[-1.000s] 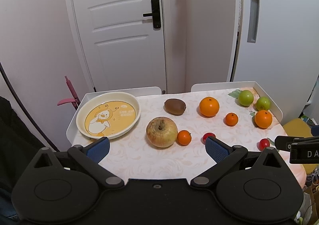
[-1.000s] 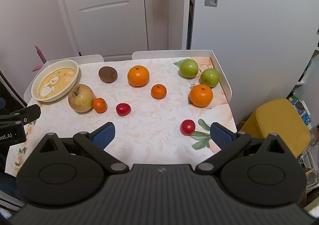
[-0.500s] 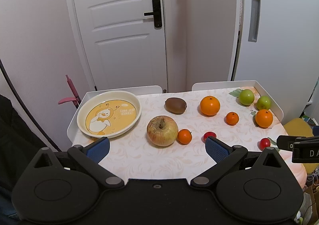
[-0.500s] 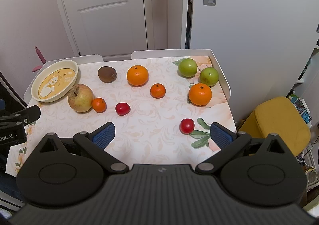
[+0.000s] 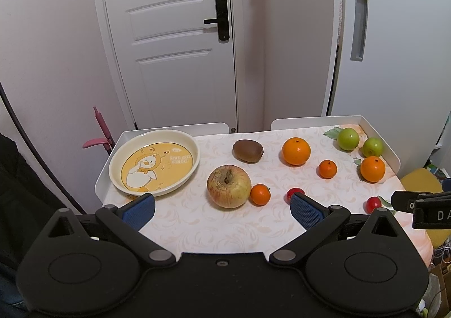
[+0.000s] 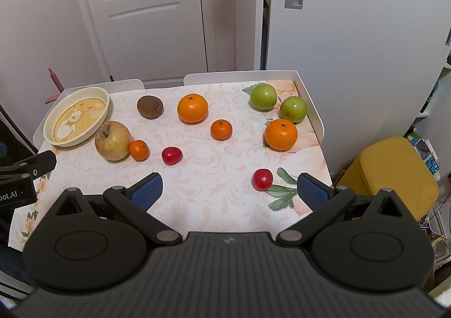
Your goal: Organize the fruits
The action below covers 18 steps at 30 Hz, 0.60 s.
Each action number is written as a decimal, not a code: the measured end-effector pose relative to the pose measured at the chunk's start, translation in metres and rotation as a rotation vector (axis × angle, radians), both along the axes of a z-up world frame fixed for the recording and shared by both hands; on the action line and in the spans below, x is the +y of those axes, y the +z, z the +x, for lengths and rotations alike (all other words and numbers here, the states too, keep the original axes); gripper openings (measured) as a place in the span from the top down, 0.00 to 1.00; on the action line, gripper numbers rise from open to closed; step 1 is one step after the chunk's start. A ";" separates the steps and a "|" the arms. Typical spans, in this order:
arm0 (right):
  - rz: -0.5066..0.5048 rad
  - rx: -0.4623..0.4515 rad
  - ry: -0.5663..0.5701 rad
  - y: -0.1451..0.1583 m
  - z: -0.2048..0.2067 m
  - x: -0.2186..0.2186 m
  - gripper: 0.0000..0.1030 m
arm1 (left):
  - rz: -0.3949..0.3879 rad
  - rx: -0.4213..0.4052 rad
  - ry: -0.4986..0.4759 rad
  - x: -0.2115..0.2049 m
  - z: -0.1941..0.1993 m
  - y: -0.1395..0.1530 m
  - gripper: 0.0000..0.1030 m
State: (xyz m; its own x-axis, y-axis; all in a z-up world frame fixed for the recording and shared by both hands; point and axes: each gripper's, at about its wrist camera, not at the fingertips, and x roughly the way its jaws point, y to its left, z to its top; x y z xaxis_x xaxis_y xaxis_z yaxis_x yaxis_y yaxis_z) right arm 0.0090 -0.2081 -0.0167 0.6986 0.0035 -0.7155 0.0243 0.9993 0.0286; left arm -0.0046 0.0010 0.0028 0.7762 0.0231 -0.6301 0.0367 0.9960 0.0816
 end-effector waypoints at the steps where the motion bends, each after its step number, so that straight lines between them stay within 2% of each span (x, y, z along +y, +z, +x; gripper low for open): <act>1: 0.000 0.001 0.000 0.000 0.000 0.000 0.00 | 0.000 0.000 0.000 0.000 0.000 0.000 0.00; 18: 0.002 -0.002 0.002 0.002 -0.001 0.000 0.00 | 0.004 -0.002 0.010 -0.001 -0.001 0.003 0.00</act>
